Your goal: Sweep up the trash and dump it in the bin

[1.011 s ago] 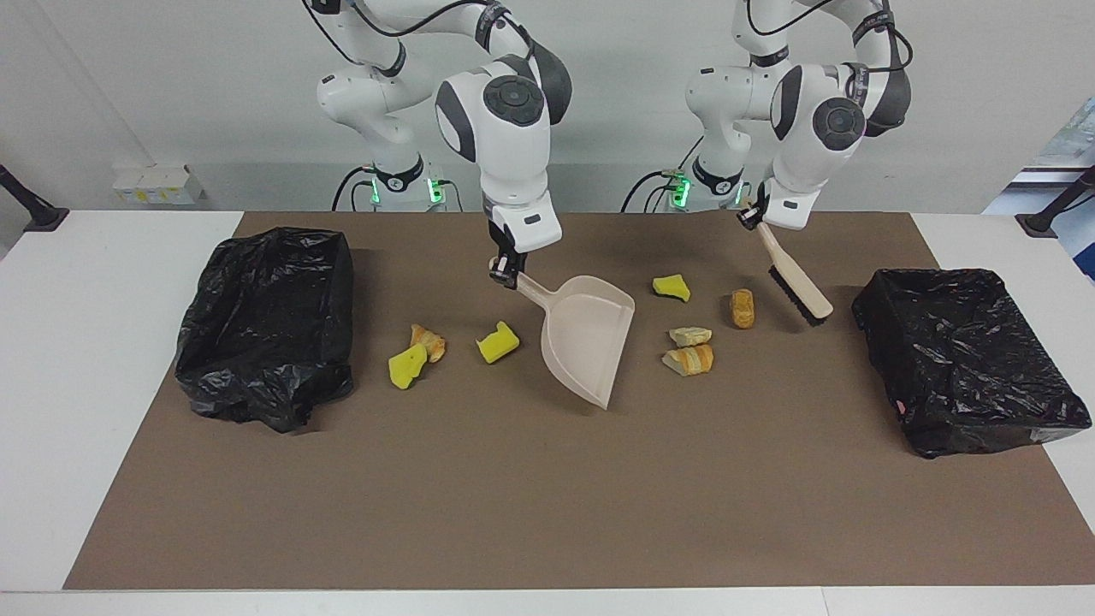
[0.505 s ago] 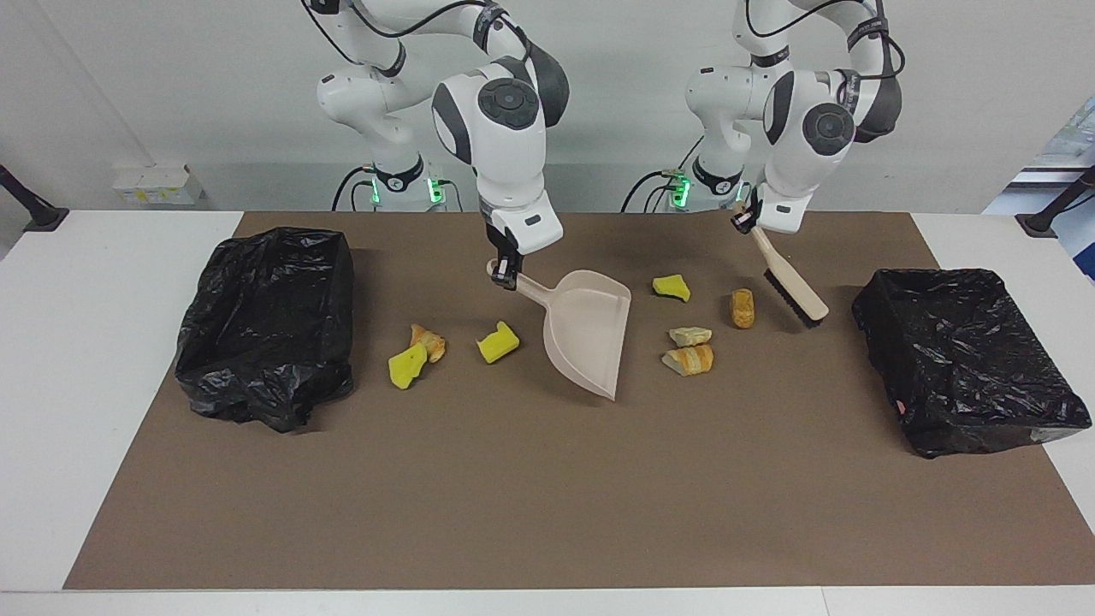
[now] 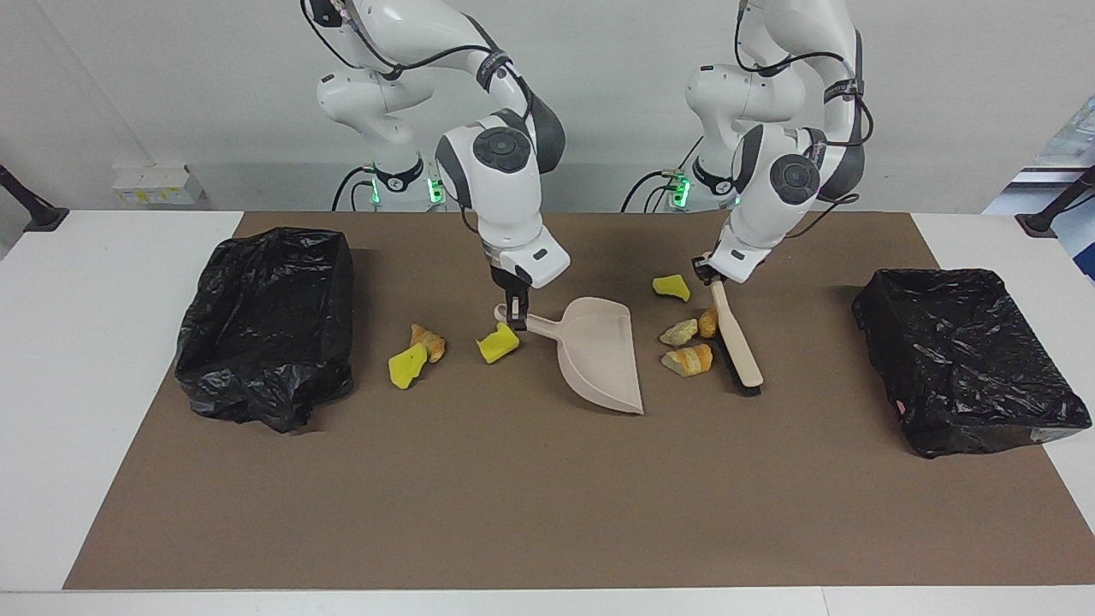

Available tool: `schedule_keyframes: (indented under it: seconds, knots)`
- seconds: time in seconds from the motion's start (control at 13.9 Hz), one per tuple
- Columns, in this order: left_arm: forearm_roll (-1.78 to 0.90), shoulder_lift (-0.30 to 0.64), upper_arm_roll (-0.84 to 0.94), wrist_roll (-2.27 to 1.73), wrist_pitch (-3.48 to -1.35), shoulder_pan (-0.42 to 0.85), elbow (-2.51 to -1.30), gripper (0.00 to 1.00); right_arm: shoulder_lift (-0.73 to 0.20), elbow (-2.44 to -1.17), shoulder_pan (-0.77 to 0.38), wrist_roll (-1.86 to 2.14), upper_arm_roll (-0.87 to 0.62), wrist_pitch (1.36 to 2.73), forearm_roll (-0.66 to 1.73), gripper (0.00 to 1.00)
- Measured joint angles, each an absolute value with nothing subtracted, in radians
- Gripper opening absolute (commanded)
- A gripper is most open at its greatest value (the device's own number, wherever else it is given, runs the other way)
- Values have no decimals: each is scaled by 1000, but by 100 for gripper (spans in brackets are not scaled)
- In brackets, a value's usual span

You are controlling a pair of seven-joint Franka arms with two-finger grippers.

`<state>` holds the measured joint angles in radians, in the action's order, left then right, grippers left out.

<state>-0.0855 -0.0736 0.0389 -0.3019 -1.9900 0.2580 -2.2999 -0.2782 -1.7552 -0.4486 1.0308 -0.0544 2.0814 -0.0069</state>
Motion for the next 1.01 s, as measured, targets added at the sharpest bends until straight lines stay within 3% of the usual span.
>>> schedule_keyframes:
  seconds: [0.36,0.72,1.01]
  knots:
    - [-148,-10,53,-232,-1990,276,-2255,0,-325,-1759,-449,1032,-56,2143,51,0]
    - [-236,-3,82,-187,-1990,388,-2214,0,-356,-1760,-463,1032,-58,2200,99,0]
    - [-241,-15,107,-219,-1933,393,-2175,0,-356,-1759,-465,1032,-58,2201,101,0]
